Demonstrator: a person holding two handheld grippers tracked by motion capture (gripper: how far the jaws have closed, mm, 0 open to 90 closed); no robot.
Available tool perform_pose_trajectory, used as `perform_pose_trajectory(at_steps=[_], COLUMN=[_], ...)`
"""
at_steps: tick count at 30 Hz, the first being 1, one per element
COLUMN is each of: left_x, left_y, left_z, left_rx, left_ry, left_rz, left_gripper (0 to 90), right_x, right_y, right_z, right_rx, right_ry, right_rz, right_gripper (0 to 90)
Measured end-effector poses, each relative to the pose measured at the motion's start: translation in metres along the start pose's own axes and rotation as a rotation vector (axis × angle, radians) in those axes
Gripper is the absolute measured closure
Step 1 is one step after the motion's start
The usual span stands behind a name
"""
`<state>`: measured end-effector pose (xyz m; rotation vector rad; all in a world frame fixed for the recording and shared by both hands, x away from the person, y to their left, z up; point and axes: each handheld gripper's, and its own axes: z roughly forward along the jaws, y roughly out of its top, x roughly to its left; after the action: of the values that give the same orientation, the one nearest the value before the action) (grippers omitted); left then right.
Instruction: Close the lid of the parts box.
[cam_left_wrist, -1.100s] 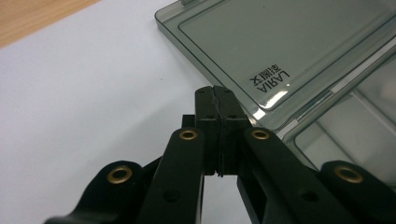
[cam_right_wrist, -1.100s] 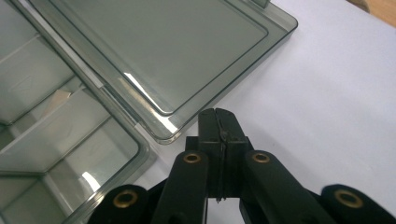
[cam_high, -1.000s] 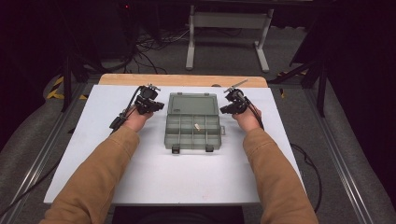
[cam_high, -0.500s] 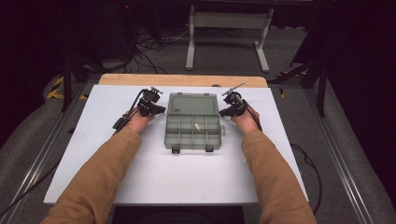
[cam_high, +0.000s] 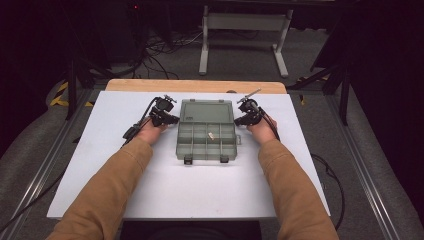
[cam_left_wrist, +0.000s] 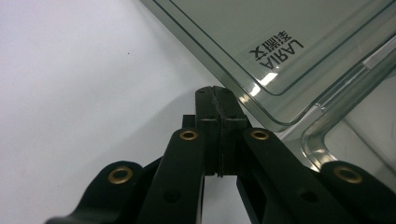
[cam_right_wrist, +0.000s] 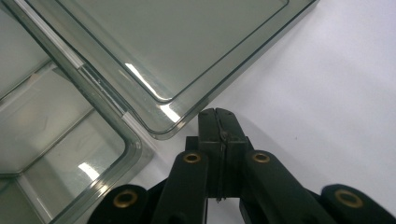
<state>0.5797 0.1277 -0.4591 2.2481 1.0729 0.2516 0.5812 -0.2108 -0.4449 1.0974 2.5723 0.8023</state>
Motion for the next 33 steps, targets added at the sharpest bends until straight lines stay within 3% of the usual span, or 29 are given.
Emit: perform_pose_trajectory(at_steps=[12,33], left_x=[0.0007,-0.0043], left_y=[0.0003,0.0020], left_z=[0.0002,0.0038], left_rx=[0.003,-0.020], left_ry=[-0.004,0.031], left_rz=[-0.014,-0.027], left_gripper=[89.9,89.9], right_x=[0.0013,0.0016], right_y=[0.0016,0.0060], right_z=[0.0011,0.0052], right_rx=[0.005,-0.013], right_ry=[-0.017,-0.043], right_rz=[-0.017,-0.033], right_gripper=[90.0,90.0])
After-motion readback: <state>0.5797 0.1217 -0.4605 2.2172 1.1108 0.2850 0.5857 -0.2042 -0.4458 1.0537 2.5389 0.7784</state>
